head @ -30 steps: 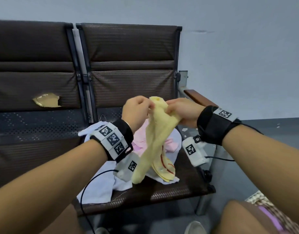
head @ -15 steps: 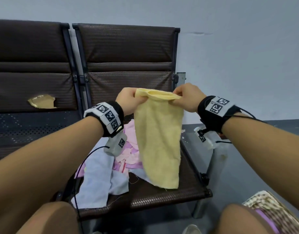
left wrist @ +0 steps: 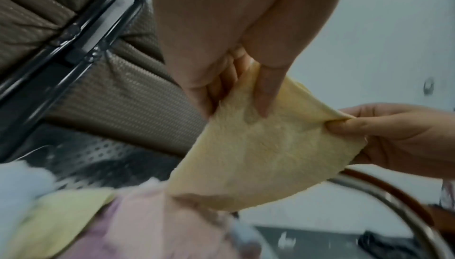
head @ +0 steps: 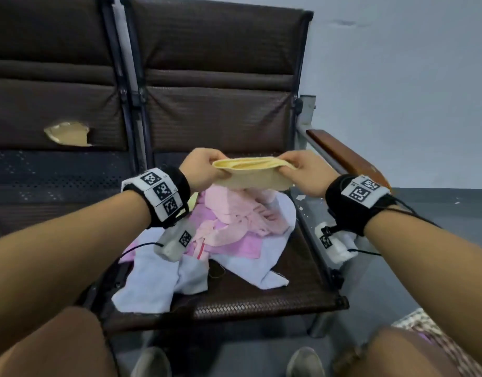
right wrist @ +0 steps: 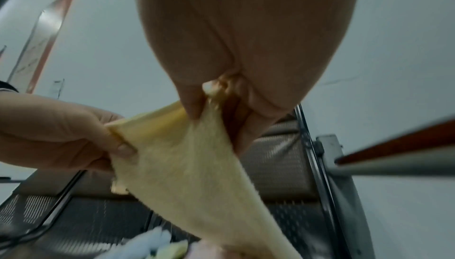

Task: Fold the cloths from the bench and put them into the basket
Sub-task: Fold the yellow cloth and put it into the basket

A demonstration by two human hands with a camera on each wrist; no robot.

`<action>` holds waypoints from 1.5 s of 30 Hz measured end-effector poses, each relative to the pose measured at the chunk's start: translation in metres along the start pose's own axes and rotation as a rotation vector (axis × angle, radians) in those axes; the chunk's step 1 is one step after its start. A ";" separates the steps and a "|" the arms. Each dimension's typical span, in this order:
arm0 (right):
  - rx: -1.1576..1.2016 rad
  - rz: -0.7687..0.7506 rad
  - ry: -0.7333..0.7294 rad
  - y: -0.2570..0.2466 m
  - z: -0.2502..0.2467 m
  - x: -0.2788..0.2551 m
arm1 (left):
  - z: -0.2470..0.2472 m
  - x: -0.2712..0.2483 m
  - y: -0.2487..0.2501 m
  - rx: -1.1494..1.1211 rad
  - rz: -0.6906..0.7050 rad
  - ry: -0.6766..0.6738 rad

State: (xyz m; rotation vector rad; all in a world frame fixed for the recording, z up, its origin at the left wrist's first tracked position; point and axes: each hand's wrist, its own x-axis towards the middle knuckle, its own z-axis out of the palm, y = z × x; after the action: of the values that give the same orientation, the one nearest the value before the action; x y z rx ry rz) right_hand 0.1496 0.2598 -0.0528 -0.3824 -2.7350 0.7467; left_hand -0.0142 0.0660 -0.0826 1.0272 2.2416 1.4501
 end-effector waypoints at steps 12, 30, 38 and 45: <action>0.438 0.668 -0.776 0.057 0.114 -0.066 | 0.044 -0.073 -0.088 0.101 -0.528 -0.900; 0.303 0.526 0.012 0.092 0.162 0.020 | 0.081 0.014 -0.154 0.250 -0.419 0.116; -0.143 -0.039 -0.344 0.085 0.156 -0.030 | 0.088 -0.033 -0.155 0.258 -0.088 -0.282; -0.235 -0.038 -0.493 0.091 0.158 -0.041 | 0.081 -0.044 -0.168 0.554 0.075 -0.371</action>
State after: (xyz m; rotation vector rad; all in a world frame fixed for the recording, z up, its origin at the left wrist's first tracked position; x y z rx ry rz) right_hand 0.1510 0.2506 -0.2397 -0.2127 -3.2994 0.5683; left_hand -0.0054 0.0493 -0.2731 1.4114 2.3751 0.5817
